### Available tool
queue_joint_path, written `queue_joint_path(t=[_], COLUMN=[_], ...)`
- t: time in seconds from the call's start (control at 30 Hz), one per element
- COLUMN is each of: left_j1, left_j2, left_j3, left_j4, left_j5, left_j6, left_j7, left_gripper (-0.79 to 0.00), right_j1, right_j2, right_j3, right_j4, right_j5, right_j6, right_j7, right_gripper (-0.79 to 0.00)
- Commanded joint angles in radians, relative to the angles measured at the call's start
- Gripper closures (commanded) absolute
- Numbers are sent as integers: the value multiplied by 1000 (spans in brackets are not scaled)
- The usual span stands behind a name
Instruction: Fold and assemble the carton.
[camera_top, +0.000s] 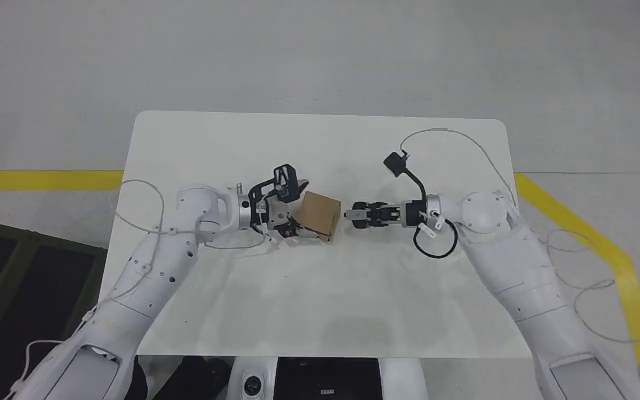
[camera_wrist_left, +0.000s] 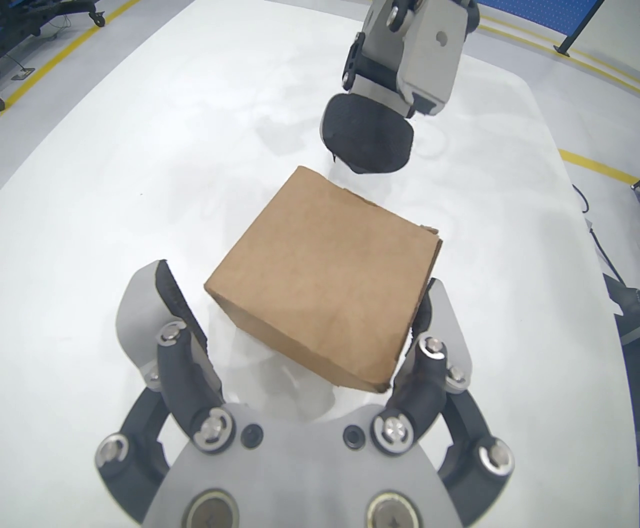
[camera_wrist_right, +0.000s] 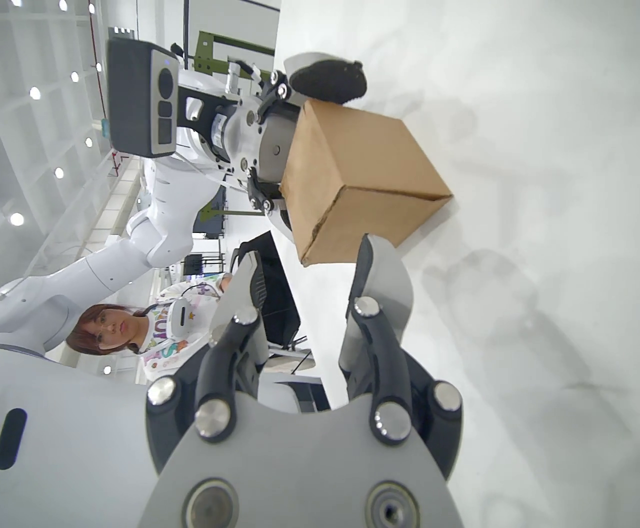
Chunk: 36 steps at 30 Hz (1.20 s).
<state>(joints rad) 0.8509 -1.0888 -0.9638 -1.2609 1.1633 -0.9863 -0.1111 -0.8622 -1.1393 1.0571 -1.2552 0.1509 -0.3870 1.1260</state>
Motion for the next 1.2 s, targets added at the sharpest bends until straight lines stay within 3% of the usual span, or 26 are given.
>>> queue_joint_path(t=[0.0,0.03,0.27,0.53,0.83,1.17], left_j1=[0,5,2,-91,-229,-307], left_j2=[6,10,55,76,65,58], left_j3=[-12,-17,-45,-112,-110,-109], left_j4=[-10,-19,-54,37,168,235], left_j5=[-26,-37,-240,-389,-400,-425], left_j6=[-26,-26,-26,13,42,40], left_j7=[-24,-32,-130,-241,-261,-252], left_gripper=[-785,-785,-785,-785,-785,-785], right_j1=[-26,-35,-57,-32,-3,-24], right_j2=[9,14,27,41,74,96], right_j3=[30,44,88,145,274,376], right_j4=[-19,-29,-33,-11,-66,-140], right_j5=[-11,-25,-102,-279,-513,-726], right_j6=[-45,-73,-303,-518,-547,-481], right_j7=[-18,-26,-99,-223,-327,-490], right_gripper=[-717,-785,-785,-785,-785,-785])
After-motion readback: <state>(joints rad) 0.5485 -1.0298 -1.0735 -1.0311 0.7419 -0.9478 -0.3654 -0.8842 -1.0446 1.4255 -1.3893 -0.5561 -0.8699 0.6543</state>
